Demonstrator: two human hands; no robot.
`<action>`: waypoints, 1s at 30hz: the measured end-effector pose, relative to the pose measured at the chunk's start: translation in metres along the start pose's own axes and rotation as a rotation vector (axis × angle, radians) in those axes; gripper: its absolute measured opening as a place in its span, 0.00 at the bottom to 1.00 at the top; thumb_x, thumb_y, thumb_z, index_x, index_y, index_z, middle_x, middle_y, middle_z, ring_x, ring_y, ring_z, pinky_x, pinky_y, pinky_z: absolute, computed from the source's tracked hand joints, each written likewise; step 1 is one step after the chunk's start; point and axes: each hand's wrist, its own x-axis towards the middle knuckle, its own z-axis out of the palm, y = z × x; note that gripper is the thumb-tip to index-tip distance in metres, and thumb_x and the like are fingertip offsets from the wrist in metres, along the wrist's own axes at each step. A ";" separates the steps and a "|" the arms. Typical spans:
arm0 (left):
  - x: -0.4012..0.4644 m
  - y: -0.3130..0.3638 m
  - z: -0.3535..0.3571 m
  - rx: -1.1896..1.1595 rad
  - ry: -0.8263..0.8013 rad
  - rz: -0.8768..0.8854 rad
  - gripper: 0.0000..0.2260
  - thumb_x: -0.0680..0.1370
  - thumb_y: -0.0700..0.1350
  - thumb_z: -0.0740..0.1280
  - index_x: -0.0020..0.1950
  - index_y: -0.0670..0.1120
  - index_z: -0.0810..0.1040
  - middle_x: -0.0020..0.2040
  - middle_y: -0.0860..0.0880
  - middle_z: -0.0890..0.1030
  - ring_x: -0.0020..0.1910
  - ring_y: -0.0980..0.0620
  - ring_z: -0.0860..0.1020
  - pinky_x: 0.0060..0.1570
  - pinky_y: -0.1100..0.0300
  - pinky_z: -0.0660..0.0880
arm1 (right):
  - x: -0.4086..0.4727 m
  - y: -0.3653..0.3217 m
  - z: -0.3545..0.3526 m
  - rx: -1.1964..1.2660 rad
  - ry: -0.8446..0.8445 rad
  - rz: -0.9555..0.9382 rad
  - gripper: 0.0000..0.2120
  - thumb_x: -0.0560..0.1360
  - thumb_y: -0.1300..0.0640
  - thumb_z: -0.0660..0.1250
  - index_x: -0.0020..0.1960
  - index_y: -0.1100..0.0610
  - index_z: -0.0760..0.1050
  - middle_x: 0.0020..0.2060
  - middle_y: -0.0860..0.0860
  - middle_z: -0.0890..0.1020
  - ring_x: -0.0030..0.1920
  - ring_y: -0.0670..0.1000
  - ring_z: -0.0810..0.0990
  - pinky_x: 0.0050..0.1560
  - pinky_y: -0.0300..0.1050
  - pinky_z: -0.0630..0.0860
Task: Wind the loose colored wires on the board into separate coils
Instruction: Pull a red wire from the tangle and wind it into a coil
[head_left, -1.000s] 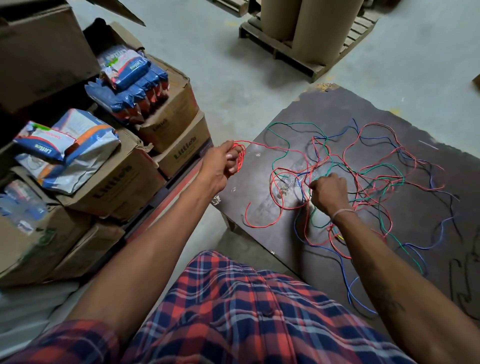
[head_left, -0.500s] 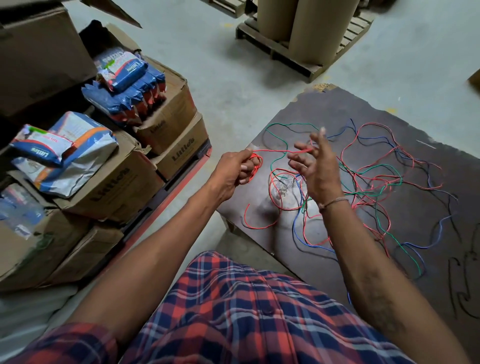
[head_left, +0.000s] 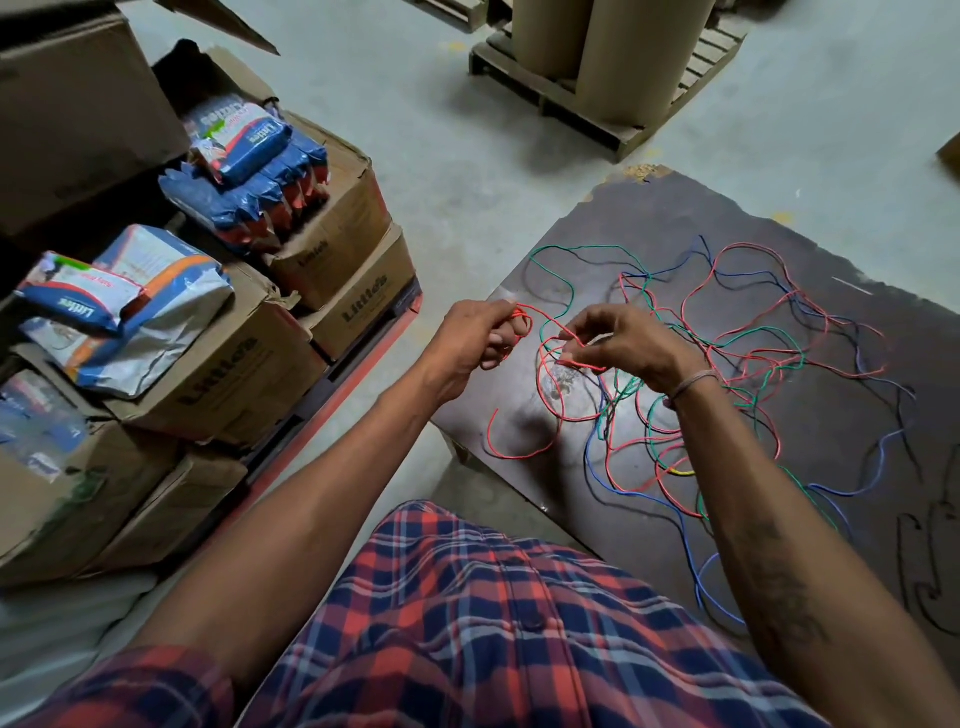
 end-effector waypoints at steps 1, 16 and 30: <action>0.001 0.002 0.000 -0.050 0.003 -0.012 0.17 0.85 0.47 0.59 0.42 0.39 0.77 0.23 0.53 0.63 0.20 0.56 0.58 0.22 0.66 0.54 | 0.000 0.002 0.000 -0.052 -0.048 -0.021 0.12 0.73 0.65 0.77 0.56 0.64 0.82 0.44 0.63 0.84 0.40 0.50 0.80 0.36 0.37 0.76; 0.018 0.013 0.012 -1.146 -0.185 -0.038 0.15 0.88 0.43 0.51 0.66 0.33 0.67 0.56 0.35 0.84 0.42 0.48 0.86 0.44 0.57 0.84 | 0.001 0.010 0.081 -1.041 0.084 -0.124 0.15 0.75 0.55 0.74 0.58 0.60 0.78 0.56 0.61 0.81 0.56 0.64 0.81 0.51 0.52 0.76; 0.041 -0.031 0.002 0.615 0.118 0.213 0.16 0.87 0.55 0.53 0.57 0.42 0.68 0.50 0.49 0.84 0.48 0.53 0.84 0.58 0.53 0.77 | -0.035 -0.009 0.028 0.354 0.074 -0.231 0.05 0.81 0.70 0.64 0.56 0.69 0.77 0.43 0.58 0.84 0.47 0.54 0.85 0.59 0.48 0.80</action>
